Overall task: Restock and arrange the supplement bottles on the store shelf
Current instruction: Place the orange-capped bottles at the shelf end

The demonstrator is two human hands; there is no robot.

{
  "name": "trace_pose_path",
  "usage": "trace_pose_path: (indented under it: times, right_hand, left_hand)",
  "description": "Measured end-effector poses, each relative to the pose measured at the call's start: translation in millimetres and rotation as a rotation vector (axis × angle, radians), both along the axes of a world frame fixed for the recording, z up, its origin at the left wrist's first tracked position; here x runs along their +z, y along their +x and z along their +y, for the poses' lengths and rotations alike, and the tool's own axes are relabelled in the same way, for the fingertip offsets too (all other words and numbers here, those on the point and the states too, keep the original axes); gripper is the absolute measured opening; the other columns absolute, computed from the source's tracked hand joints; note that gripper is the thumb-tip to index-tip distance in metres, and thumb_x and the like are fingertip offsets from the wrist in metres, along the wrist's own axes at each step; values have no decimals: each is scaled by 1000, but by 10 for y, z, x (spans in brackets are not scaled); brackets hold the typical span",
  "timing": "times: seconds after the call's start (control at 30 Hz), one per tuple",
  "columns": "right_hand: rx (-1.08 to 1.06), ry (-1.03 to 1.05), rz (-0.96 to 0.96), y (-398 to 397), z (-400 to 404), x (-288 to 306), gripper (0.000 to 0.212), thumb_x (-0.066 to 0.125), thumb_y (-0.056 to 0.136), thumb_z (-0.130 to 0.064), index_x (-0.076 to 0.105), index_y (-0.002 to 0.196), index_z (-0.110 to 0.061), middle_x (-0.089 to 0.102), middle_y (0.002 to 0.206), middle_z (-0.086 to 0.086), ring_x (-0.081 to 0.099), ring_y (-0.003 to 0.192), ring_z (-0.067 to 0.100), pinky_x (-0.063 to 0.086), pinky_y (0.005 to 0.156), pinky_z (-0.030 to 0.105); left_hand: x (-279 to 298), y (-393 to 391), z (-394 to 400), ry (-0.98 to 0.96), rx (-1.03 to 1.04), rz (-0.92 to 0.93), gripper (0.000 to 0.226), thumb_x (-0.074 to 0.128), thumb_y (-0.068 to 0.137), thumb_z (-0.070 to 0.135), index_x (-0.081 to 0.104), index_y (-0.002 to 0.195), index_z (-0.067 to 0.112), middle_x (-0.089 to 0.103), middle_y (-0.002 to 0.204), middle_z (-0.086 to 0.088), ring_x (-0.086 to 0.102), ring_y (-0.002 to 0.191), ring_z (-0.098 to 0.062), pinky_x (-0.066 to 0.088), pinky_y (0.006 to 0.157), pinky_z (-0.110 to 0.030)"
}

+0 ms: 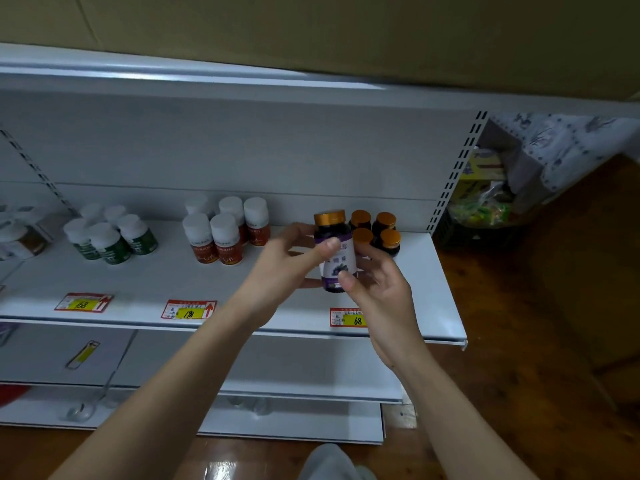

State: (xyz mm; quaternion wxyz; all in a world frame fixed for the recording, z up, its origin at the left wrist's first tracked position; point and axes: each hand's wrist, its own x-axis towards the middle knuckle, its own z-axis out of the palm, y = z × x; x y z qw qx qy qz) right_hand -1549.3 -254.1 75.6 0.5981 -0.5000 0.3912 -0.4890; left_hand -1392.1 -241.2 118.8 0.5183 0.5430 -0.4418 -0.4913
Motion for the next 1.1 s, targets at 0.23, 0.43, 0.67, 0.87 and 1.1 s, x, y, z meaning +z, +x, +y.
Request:
trace_pose_path:
  times: [0.23,0.43,0.67,0.87,1.1]
  right_hand:
    - [-14,-79,124,62,-16,8,55,80,80,-8,56,125,-27,66,119,-7,64,110,5,56,91,26]
    - [160,111,-81,23,-62,42,32,51,101,-18,58,133,-17,69,125,2,65,117,19,50,104,41]
    - [39,-18,5,45,-35,63,32,65,94,-10,60,124,-21,71,119,-3,66,113,13,53,99,34]
    - [-4,-114,147,67,5,60,42,80,80,-10,61,113,-29,69,108,-10,65,103,3,55,87,24]
    - [104,-15,76,40,-20,51,30,61,97,-22,60,127,-28,71,118,-6,65,113,10,53,99,34]
  left_hand:
    - [7,55,-31,28,-15,-2,52,73,79,30,63,126,11,63,117,-17,70,100,-24,62,77,-40]
    - [-5,122,-50,55,20,110,33,68,90,17,56,120,10,69,113,-15,70,96,-24,60,73,-33]
    - [31,85,-18,30,-9,92,38,67,90,30,58,123,14,68,119,-9,69,106,-19,60,85,-44]
    - [44,73,20,43,-26,-10,59,77,77,34,58,130,17,62,122,-10,72,100,-24,62,79,-47]
    - [-21,86,27,73,11,85,45,70,89,19,54,131,12,63,124,-13,68,109,-24,60,84,-50]
